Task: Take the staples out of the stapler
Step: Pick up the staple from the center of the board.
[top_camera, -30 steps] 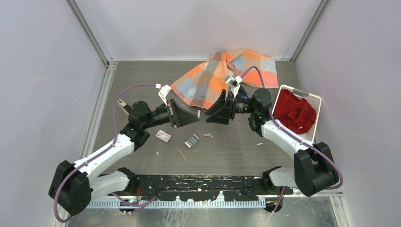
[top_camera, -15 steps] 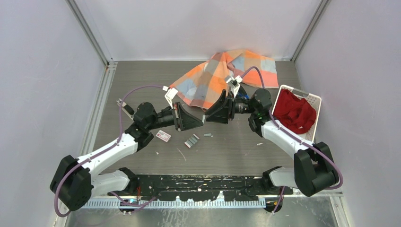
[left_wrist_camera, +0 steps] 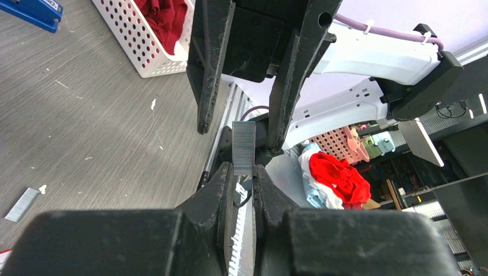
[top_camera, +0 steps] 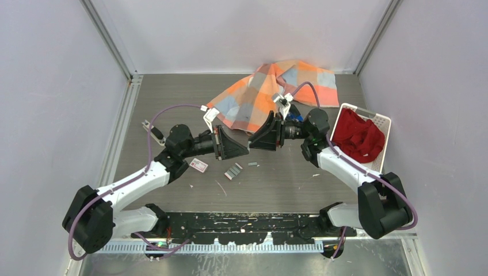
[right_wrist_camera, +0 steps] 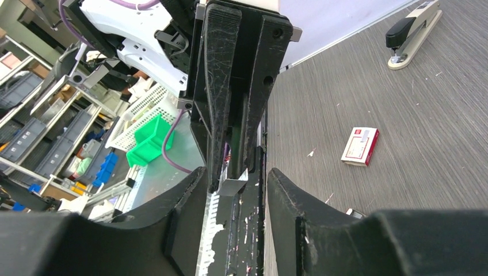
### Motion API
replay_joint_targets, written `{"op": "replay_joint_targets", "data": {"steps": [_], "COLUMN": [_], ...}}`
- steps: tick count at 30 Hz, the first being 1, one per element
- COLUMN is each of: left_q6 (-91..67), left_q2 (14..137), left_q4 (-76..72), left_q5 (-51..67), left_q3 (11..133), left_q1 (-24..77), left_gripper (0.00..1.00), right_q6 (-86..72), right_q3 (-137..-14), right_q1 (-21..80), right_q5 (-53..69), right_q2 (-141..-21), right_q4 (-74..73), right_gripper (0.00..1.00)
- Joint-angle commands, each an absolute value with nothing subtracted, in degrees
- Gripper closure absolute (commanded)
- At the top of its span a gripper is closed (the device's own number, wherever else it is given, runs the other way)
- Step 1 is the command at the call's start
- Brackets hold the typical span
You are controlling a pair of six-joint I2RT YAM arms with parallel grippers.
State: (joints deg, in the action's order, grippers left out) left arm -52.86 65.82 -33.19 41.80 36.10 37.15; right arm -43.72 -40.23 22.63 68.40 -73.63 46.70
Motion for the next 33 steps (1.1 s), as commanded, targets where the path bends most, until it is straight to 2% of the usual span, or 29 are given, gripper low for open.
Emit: {"op": "replay_joint_targets", "data": {"steps": [1, 15, 17, 21, 25, 30, 33], "left_q6": [-51.42, -50.33, -49.96, -49.41, -48.63, -43.58, -40.25], "left_q2": [65.91, 65.69, 65.37, 64.72, 63.97, 60.62, 56.46], "left_q4": [-36.44, -34.80, -34.07, -32.72, -30.67, -25.30, -19.64], "left_q5": [41.73, 41.08, 40.82, 40.26, 39.49, 40.23, 37.61], "left_q3": [38.17, 38.49, 38.41, 38.17, 37.97, 37.39, 36.28], "left_q1": [37.48, 37.51, 37.51, 37.47, 37.44, 37.34, 37.35], "left_gripper": [0.94, 0.93, 0.87, 0.65, 0.49, 0.46, 0.40], "right_q6": [-43.08, -42.32, -42.17, -41.41, -40.34, -32.33, -29.15], "right_q3": [-40.78, -41.30, -41.31, -41.48, -41.61, -43.64, -44.47], "right_q1": [23.17, 23.64, 23.65, 23.67, 23.64, 23.70, 23.68], "right_q5": [68.22, 68.54, 68.55, 68.51, 68.48, 68.82, 68.77], "right_q2": [-71.99, -72.08, -72.07, -72.02, -71.84, -71.44, -71.30], "right_q4": [48.83, 47.55, 47.42, 46.67, 45.52, 36.11, 32.05], "right_gripper": [0.53, 0.76, 0.77, 0.79, 0.79, 0.79, 0.80]}}
